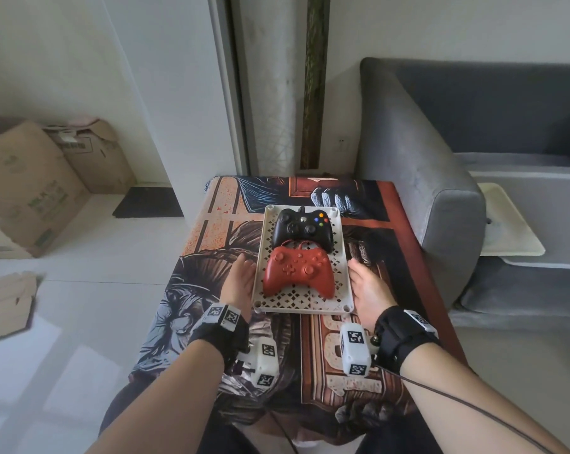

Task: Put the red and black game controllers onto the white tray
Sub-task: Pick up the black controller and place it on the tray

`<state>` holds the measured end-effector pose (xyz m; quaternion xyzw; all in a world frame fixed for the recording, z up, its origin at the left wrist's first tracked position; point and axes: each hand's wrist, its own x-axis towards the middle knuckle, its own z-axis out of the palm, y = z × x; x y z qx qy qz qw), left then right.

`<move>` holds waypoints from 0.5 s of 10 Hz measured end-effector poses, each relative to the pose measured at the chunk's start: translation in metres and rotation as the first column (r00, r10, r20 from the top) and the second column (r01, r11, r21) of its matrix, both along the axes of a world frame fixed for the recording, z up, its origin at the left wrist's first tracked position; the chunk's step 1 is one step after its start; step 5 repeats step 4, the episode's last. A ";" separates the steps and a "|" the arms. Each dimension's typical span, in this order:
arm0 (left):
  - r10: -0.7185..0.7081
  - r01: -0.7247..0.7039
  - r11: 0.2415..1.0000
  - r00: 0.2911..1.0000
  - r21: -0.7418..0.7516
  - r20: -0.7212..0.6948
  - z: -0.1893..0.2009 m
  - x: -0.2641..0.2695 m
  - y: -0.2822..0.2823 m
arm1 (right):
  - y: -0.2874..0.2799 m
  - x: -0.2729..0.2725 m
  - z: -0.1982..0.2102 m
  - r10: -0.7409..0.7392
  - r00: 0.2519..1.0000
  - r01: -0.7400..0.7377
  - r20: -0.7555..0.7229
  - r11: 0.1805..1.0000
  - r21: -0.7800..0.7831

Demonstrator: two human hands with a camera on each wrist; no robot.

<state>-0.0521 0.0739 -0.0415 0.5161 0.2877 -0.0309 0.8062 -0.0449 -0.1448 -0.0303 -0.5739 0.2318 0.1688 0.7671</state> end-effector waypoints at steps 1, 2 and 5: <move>-0.041 0.040 0.999 0.998 0.034 0.037 0.006 -0.015 -0.007 | -0.002 -0.007 0.005 0.008 0.999 -0.006 0.043 0.998 -0.058; -0.076 0.074 0.995 0.997 0.072 0.025 -0.010 -0.030 0.004 | -0.011 -0.012 0.014 0.012 1.000 -0.013 0.017 1.000 0.010; -0.169 0.166 0.980 0.986 0.114 0.016 -0.050 -0.055 0.058 | -0.047 -0.024 0.078 -0.069 0.981 0.038 0.180 0.984 0.173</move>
